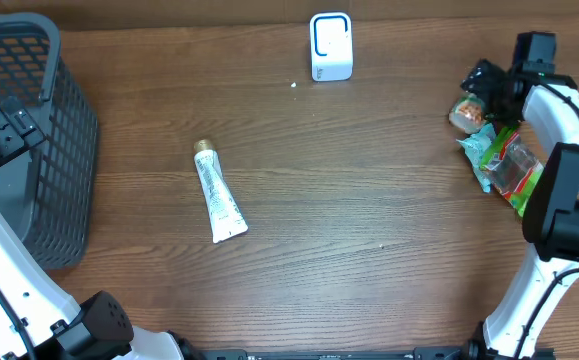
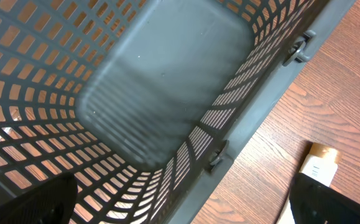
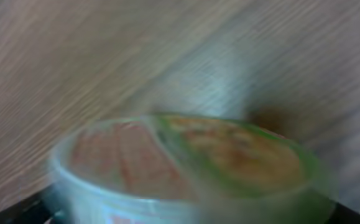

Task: Scan the item barcode
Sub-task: 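Carry the cup right and release it beside the Haribo bag, then move the right gripper to the white-green tube and grasp it, then lift the tube and carry it toward the white scanner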

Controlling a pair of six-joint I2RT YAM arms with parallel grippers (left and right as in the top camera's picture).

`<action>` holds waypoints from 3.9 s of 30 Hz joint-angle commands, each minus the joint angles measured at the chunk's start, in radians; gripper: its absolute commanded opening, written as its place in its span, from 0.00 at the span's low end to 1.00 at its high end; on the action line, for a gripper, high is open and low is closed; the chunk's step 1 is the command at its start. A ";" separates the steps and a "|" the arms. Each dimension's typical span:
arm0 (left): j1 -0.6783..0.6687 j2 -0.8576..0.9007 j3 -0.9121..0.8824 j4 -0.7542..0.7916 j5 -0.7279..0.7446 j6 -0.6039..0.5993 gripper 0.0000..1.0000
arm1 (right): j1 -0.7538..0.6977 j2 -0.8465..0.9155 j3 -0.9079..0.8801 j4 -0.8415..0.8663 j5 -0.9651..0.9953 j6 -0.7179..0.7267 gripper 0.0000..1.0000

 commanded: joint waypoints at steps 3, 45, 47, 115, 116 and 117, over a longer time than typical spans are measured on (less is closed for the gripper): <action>-0.003 -0.009 0.016 0.001 0.002 0.000 1.00 | -0.034 -0.063 0.047 -0.073 -0.027 0.037 1.00; -0.003 -0.009 0.016 0.001 0.002 0.000 1.00 | 0.911 0.111 0.040 0.094 -0.648 -0.356 0.91; -0.003 -0.009 0.016 0.001 0.002 0.000 1.00 | 0.923 0.127 0.040 0.122 -0.672 -0.346 0.89; -0.003 -0.009 0.016 0.001 0.002 0.000 0.99 | 0.722 0.129 -0.016 -0.033 -0.580 0.064 0.56; -0.003 -0.009 0.016 0.001 0.002 0.000 1.00 | 0.733 0.130 -0.016 0.005 -0.570 0.090 0.59; -0.003 -0.009 0.016 0.001 0.002 0.000 1.00 | 0.740 0.130 -0.016 0.019 -0.558 0.099 0.60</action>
